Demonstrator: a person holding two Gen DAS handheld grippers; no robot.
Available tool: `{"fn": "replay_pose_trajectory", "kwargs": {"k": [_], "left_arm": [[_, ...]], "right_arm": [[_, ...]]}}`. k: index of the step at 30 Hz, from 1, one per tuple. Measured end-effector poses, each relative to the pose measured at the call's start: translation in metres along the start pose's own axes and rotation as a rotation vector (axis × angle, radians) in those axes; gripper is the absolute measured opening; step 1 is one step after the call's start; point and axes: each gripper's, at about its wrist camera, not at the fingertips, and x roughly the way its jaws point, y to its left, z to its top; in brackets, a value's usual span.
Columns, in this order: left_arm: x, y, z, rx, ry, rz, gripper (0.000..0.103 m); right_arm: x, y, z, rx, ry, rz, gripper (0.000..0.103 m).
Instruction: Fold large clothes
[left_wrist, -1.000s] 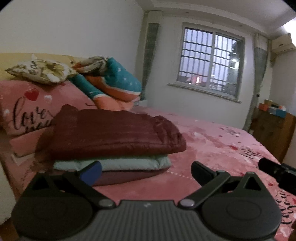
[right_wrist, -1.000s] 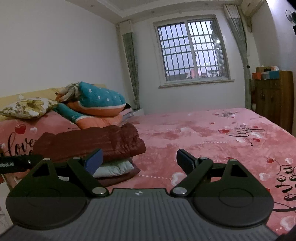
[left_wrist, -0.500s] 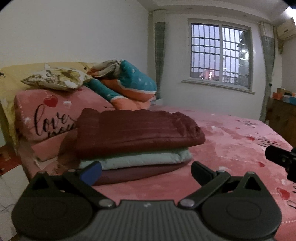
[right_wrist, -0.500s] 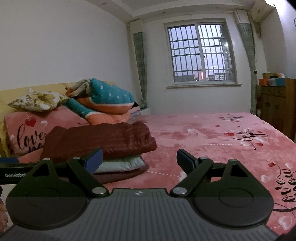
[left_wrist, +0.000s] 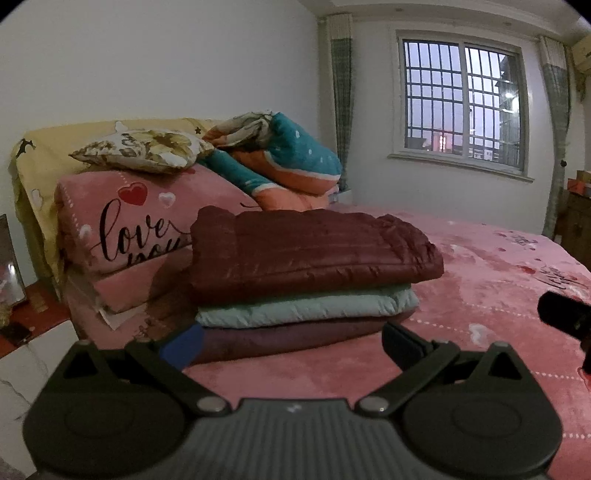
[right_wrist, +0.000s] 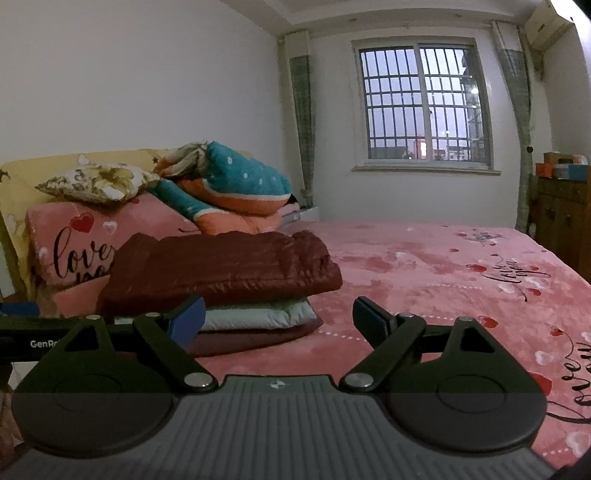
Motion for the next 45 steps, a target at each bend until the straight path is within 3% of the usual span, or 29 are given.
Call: {"fn": "replay_pose_trajectory", "kwargs": {"k": [45], "left_arm": [[0.021, 0.008, -0.006, 0.001, 0.051, 0.008, 0.102]], "right_arm": [[-0.015, -0.021, -0.002, -0.016, 0.075, 0.059, 0.103]]}}
